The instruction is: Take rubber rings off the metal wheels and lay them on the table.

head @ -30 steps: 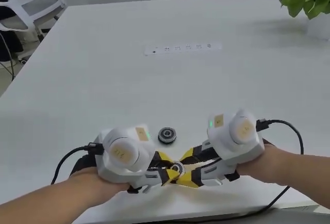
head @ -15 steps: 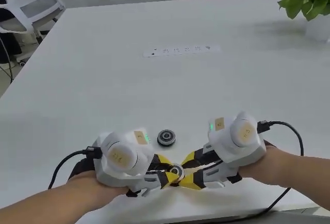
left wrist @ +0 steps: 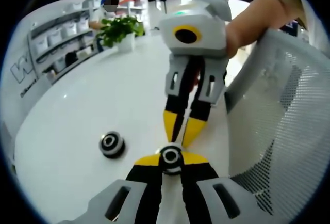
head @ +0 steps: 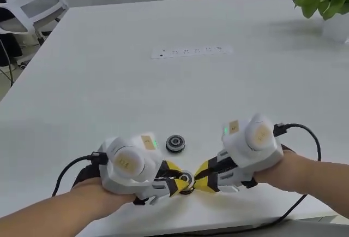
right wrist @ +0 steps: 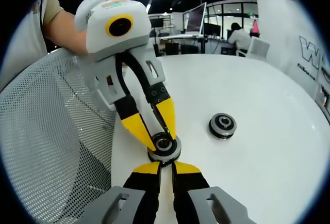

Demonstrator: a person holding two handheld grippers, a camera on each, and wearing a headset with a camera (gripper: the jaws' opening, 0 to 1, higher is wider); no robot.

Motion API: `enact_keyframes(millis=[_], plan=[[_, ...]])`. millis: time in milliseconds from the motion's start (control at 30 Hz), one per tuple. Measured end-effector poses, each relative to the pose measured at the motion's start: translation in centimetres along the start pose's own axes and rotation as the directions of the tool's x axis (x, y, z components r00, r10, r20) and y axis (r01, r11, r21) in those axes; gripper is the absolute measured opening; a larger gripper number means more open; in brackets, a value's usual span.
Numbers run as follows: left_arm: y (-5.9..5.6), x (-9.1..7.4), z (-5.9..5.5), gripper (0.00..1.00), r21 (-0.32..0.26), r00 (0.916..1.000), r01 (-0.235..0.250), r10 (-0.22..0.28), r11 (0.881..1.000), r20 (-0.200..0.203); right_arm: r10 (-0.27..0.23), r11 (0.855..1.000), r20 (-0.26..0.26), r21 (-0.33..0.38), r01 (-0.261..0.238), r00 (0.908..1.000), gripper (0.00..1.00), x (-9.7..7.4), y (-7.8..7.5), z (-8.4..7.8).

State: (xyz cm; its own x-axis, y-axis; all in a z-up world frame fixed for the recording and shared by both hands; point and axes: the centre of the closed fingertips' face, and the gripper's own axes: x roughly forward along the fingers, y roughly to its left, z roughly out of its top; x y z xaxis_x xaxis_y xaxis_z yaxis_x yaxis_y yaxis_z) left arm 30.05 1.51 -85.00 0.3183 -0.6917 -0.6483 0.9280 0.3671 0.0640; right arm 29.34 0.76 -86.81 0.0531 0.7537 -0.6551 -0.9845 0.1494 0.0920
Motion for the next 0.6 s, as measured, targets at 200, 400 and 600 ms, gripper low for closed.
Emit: enact_keyframes(millis=[200,400,600], plan=[[-0.02,0.00,0.01,0.13,0.001,1.0000,-0.003,0.003,1.000,-0.001,0.000,0.999,0.000,0.037,0.000,1.0000,0.02,-0.02,0.00,-0.08],[-0.04,-0.01,0.02,0.13,0.006,1.0000,-0.005,0.005,1.000,-0.002,0.000,0.994,0.010,0.111,-0.001,1.0000,0.00,-0.13,-0.18,-0.08],[0.00,0.00,0.00,0.13,0.007,1.0000,-0.005,0.005,1.000,-0.003,0.008,0.984,0.024,0.178,-0.012,0.9997,0.00,-0.40,-0.32,0.00]])
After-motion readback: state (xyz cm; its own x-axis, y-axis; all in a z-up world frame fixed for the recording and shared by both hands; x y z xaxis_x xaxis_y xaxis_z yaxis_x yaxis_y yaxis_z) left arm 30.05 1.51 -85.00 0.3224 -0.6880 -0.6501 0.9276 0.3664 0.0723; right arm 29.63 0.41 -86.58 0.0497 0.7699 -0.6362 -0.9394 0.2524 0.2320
